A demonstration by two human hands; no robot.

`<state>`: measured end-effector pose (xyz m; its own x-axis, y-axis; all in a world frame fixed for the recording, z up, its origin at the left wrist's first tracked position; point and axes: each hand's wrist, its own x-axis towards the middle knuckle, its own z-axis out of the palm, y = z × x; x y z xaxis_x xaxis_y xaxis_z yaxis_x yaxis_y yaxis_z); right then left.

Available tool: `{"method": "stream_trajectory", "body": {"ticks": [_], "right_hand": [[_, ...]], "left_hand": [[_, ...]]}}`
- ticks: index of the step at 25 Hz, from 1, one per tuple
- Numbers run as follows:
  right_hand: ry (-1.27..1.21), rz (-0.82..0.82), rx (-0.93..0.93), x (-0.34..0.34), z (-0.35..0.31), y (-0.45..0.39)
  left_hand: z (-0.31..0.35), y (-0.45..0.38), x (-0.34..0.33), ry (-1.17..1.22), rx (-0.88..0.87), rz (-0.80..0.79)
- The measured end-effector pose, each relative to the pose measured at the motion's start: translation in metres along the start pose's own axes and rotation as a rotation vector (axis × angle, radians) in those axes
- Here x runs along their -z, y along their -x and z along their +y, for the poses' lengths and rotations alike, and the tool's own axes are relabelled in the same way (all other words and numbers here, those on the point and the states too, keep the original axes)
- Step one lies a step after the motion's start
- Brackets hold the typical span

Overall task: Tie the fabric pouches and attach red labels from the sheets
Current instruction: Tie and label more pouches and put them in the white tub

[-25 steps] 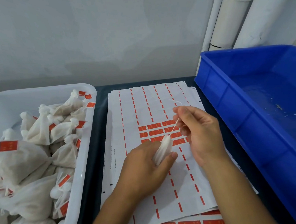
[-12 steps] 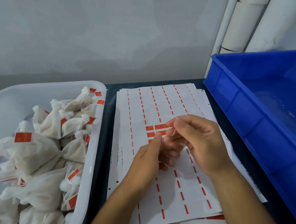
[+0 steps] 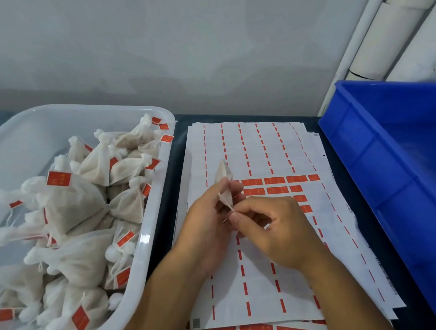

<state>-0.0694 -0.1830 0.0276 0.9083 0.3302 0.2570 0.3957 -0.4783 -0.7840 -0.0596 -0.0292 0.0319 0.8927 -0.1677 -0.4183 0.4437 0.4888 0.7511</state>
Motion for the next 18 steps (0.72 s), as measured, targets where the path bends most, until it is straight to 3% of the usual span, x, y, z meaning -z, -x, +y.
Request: {"method": "stream_trajectory", "body": {"ticks": [8,10,13,18], "right_hand": [[-0.081,0.061,-0.131,0.008,0.002,-0.005],[-0.144,0.111,-0.205,0.010,0.003,-0.006],[-0.263,0.179,-0.263,0.014,0.005,-0.007],[-0.418,0.224,-0.187,0.021,-0.001,-0.008]], "left_hand": [[0.007,0.003,-0.002,-0.070,-0.120,0.066],[0.005,0.006,-0.003,-0.273,-0.151,0.082],[0.000,0.009,-0.002,-0.776,-0.229,0.125],[-0.006,0.004,0.003,-1.138,-0.370,0.040]]}}
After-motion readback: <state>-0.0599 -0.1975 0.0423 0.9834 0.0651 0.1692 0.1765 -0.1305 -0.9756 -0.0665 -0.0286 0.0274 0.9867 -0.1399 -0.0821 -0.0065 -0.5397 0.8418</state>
